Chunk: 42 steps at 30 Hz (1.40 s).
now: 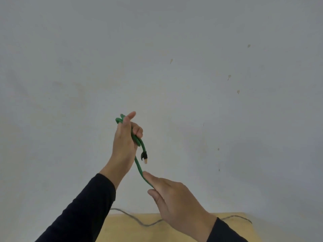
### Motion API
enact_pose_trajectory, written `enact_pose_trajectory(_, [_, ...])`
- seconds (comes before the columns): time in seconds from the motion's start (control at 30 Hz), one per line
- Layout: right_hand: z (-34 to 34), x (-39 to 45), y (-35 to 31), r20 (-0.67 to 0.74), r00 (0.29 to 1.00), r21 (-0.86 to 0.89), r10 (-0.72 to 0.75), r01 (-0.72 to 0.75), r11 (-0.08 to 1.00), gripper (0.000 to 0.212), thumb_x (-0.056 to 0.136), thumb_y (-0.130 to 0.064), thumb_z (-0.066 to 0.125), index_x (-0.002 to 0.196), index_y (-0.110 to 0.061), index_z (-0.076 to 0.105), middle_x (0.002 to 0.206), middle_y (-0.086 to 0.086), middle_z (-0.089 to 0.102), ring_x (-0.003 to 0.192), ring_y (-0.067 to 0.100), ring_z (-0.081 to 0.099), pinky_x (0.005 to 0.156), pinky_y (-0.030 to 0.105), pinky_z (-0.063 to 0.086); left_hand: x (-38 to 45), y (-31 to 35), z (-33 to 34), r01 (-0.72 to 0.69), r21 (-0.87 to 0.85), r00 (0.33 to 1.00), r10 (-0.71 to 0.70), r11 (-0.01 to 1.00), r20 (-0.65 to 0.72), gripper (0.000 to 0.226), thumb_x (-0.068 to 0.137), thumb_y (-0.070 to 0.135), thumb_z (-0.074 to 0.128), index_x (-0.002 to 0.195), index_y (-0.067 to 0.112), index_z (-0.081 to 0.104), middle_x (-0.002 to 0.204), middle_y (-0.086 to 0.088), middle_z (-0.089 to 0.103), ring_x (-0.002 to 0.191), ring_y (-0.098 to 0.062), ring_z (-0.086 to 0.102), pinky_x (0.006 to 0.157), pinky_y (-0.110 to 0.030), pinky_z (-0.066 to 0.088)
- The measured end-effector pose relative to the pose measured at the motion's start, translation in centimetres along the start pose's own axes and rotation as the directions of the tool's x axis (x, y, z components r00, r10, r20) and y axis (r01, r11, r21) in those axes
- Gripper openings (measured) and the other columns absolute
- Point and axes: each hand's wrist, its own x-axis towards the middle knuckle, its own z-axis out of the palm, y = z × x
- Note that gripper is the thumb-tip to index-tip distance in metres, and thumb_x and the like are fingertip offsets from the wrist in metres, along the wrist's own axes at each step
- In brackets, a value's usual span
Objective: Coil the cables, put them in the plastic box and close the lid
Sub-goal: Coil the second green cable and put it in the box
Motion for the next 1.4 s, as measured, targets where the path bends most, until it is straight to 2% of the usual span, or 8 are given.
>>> enact_pose_trajectory(0.17, [-5.2, 2.2, 0.8, -0.144, 0.988, 0.088, -0.059, 0.072, 0.993, 0.035, 0.090, -0.017, 0.056, 0.123, -0.028, 0.055, 0.095, -0.017, 0.068, 0.072, -0.013, 0.054, 0.067, 0.006, 0.044, -4.2, -2.9, -1.2, -0.044, 0.373, 0.890, -0.133, 0.927, 0.436, 0.037, 0.095, 0.043, 0.030, 0.090, 0.020, 0.060, 0.063, -0.001, 0.047, 0.060, -0.017, 0.044, 0.061, -0.032, 0.038])
enact_pose_trajectory(0.33, [-7.7, 3.2, 2.4, -0.073, 0.996, 0.351, 0.055, -0.026, 0.936, 0.042, 0.085, -0.024, 0.061, 0.124, -0.036, 0.053, 0.096, -0.016, 0.055, 0.053, 0.009, 0.051, 0.061, 0.017, 0.042, -6.6, -2.2, 0.3, 0.165, 0.271, 0.698, -0.306, 0.948, 0.647, 0.045, 0.092, 0.041, 0.029, 0.052, 0.022, 0.040, 0.049, 0.009, 0.027, 0.045, -0.011, 0.019, 0.046, -0.021, 0.020])
enact_pose_trajectory(0.53, [-7.3, 3.0, 2.5, -0.028, 0.997, 0.328, 0.074, -0.060, 0.943, 0.031, 0.091, -0.020, 0.054, 0.121, -0.022, 0.058, 0.089, -0.002, 0.068, 0.056, 0.006, 0.056, 0.064, 0.014, 0.044, -5.7, -1.6, 0.0, 0.221, 0.228, 0.638, -0.317, 0.948, 0.701, 0.046, 0.092, 0.038, 0.027, 0.076, 0.014, 0.063, 0.048, 0.010, 0.027, 0.043, -0.007, 0.021, 0.044, -0.019, 0.021])
enact_pose_trajectory(0.73, [-7.0, 2.6, 3.2, -0.171, 0.947, 0.337, 0.271, -0.202, 0.920, 0.022, 0.087, -0.027, 0.057, 0.107, -0.027, 0.066, 0.089, -0.022, 0.067, 0.086, -0.007, 0.062, 0.072, 0.005, 0.042, -5.7, -1.5, -0.1, -0.190, 0.465, 0.852, -0.090, 0.864, 0.515, 0.043, 0.095, 0.044, 0.030, 0.096, 0.017, 0.064, 0.064, 0.006, 0.058, 0.054, -0.010, 0.046, 0.054, -0.020, 0.039])
enact_pose_trajectory(0.87, [-5.9, 2.2, 3.1, -0.264, 0.878, 0.391, 0.399, -0.281, 0.876, 0.021, 0.090, -0.031, 0.052, 0.104, -0.035, 0.067, 0.067, -0.028, 0.063, 0.065, -0.004, 0.057, 0.059, 0.006, 0.039, -6.1, -2.2, 0.2, -0.284, 0.521, 0.932, 0.104, 0.805, 0.347, 0.026, 0.094, 0.029, 0.040, 0.104, 0.039, 0.062, 0.082, 0.012, 0.067, 0.062, -0.003, 0.053, 0.058, -0.015, 0.042])
enact_pose_trajectory(1.0, [-5.6, 1.6, 2.7, -0.138, 0.902, 0.396, 0.409, -0.329, 0.857, 0.029, 0.095, -0.026, 0.044, 0.117, -0.035, 0.059, 0.081, -0.010, 0.067, 0.050, 0.000, 0.052, 0.054, 0.008, 0.039, -5.9, -2.2, -0.2, -0.285, 0.553, 0.948, 0.145, 0.783, 0.283, 0.028, 0.094, 0.021, 0.046, 0.098, 0.041, 0.066, 0.076, 0.013, 0.067, 0.067, -0.008, 0.059, 0.059, -0.023, 0.047])
enact_pose_trajectory(1.13, [-6.9, 1.1, 3.3, -0.089, 0.960, 0.189, 0.265, -0.245, 0.951, 0.028, 0.095, -0.014, 0.045, 0.114, -0.026, 0.062, 0.093, -0.010, 0.059, 0.075, 0.001, 0.054, 0.069, 0.008, 0.040, -5.5, -2.0, -1.3, -0.225, 0.548, 0.956, 0.073, 0.805, 0.285, 0.031, 0.094, 0.016, 0.047, 0.091, 0.038, 0.068, 0.065, 0.015, 0.063, 0.057, -0.001, 0.052, 0.058, -0.009, 0.040])
enact_pose_trajectory(1.4, [-6.3, 1.2, 4.7, -0.360, 0.912, 0.079, 0.196, -0.180, 0.981, 0.019, 0.086, -0.003, 0.058, 0.090, -0.017, 0.069, 0.079, -0.014, 0.059, 0.071, -0.001, 0.052, 0.064, 0.006, 0.037, -5.9, -2.7, -1.5, -0.168, 0.443, 0.928, -0.010, 0.880, 0.373, 0.029, 0.093, 0.016, 0.046, 0.093, 0.032, 0.071, 0.059, 0.009, 0.059, 0.051, -0.003, 0.045, 0.053, -0.013, 0.038])
